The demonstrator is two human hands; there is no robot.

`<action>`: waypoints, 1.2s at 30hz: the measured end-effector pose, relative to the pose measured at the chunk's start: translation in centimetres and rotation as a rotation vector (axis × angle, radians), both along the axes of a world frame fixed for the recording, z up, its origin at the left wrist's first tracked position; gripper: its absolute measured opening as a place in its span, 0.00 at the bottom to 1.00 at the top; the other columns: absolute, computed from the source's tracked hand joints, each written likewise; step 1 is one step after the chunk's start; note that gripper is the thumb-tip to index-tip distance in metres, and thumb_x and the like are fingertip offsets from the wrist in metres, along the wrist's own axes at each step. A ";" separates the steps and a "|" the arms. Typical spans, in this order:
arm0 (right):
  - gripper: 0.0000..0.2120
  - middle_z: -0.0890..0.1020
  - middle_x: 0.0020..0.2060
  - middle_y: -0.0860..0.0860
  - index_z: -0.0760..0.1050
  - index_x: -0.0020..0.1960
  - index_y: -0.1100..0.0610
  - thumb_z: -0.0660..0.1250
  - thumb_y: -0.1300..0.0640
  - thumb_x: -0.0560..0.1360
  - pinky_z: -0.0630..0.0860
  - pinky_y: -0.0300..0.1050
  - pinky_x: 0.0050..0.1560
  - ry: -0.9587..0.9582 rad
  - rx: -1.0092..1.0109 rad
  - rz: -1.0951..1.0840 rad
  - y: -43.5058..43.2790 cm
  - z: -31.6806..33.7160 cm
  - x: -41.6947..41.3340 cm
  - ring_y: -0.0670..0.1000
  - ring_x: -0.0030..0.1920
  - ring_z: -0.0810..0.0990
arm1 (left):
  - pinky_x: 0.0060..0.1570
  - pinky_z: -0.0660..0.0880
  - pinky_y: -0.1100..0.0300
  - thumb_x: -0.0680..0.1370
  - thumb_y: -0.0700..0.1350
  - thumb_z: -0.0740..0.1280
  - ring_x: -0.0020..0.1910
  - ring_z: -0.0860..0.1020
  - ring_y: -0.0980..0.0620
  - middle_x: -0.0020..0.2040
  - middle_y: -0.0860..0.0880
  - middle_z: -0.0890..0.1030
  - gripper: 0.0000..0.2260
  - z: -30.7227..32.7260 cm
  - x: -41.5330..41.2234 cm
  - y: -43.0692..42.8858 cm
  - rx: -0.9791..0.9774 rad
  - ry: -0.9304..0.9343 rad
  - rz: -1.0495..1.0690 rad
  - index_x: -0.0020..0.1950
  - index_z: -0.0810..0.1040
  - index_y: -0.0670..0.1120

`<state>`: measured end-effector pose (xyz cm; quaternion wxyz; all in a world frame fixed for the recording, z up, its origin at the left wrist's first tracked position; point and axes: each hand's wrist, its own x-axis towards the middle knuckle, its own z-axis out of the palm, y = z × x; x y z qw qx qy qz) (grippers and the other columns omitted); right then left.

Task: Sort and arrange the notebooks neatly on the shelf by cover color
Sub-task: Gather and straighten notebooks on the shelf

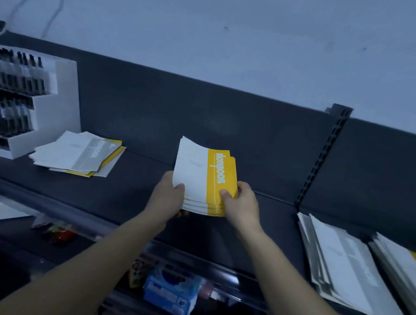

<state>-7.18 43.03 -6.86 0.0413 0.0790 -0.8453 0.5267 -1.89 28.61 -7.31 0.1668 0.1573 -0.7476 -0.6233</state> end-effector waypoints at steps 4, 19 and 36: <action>0.05 0.80 0.50 0.47 0.69 0.53 0.50 0.64 0.56 0.78 0.74 0.45 0.50 0.028 0.002 -0.067 4.2 0.2 1.5 0.50 0.49 0.78 | 0.25 0.69 0.60 0.82 0.40 0.53 0.31 0.74 0.49 0.46 0.46 0.77 0.09 0.4 0.5 3.8 -0.017 0.027 -0.078 0.60 0.67 0.49; 0.11 0.79 0.45 0.48 0.72 0.60 0.54 0.64 0.56 0.78 0.76 0.51 0.55 0.016 0.030 -0.369 17.9 0.3 6.6 0.55 0.51 0.80 | 0.17 0.66 0.68 0.83 0.39 0.53 0.30 0.72 0.50 0.49 0.41 0.78 0.11 0.3 1.1 17.4 -0.009 0.062 -0.342 0.64 0.66 0.47; 0.16 0.80 0.55 0.56 0.71 0.62 0.60 0.62 0.52 0.79 0.70 0.46 0.48 -0.003 0.347 -0.432 40.2 0.3 5.2 0.59 0.55 0.77 | 0.27 0.70 0.60 0.83 0.43 0.54 0.29 0.75 0.48 0.54 0.42 0.79 0.11 -0.3 -1.7 39.2 -0.164 -0.043 -0.403 0.65 0.65 0.46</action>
